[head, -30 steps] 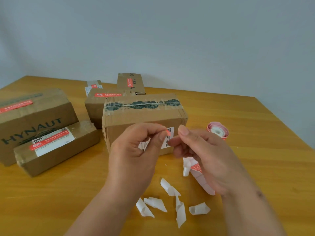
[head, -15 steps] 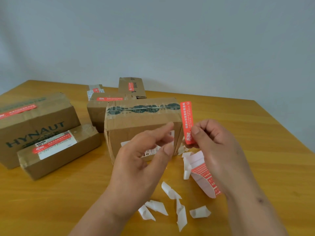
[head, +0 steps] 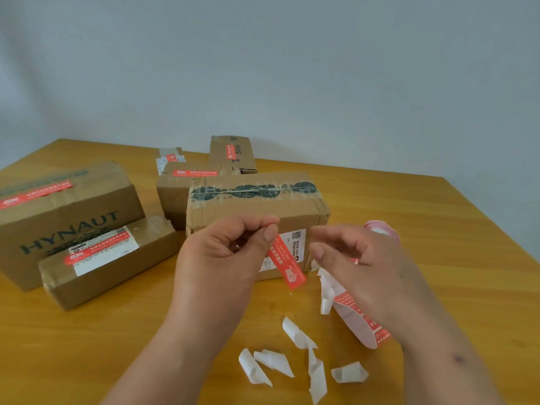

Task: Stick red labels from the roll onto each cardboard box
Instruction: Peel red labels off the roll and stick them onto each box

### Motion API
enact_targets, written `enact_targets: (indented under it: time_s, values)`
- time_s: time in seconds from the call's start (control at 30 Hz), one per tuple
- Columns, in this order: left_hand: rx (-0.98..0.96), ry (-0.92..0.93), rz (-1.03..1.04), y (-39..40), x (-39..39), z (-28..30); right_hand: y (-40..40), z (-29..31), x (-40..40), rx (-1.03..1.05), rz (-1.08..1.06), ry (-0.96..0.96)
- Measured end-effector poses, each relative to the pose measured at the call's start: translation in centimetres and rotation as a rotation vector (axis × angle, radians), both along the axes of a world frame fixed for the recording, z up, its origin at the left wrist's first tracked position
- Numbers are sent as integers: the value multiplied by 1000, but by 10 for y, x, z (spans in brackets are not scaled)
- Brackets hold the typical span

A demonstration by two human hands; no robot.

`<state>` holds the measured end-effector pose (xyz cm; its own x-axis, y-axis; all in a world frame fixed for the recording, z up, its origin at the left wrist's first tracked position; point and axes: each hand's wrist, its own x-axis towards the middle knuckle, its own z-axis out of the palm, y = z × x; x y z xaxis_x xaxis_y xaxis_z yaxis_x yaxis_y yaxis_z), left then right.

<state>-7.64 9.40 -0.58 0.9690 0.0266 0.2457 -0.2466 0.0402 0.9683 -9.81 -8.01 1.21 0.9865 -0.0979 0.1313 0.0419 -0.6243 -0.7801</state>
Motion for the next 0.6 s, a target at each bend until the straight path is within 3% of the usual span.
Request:
enact_targets:
  time_s: [0.07, 0.23, 0.4, 0.6]
  values:
    - [77, -35, -29, 3, 1, 3, 2, 2, 1, 35, -55, -64]
    - [433, -130, -226, 8, 2, 18, 18, 7, 5, 283, 157, -82]
    - [707, -153, -220, 9, 6, 27, 22, 11, 16, 249, 152, -72]
    - [418, 71, -245, 12, 15, 29, 27, 18, 21, 86, 161, -190]
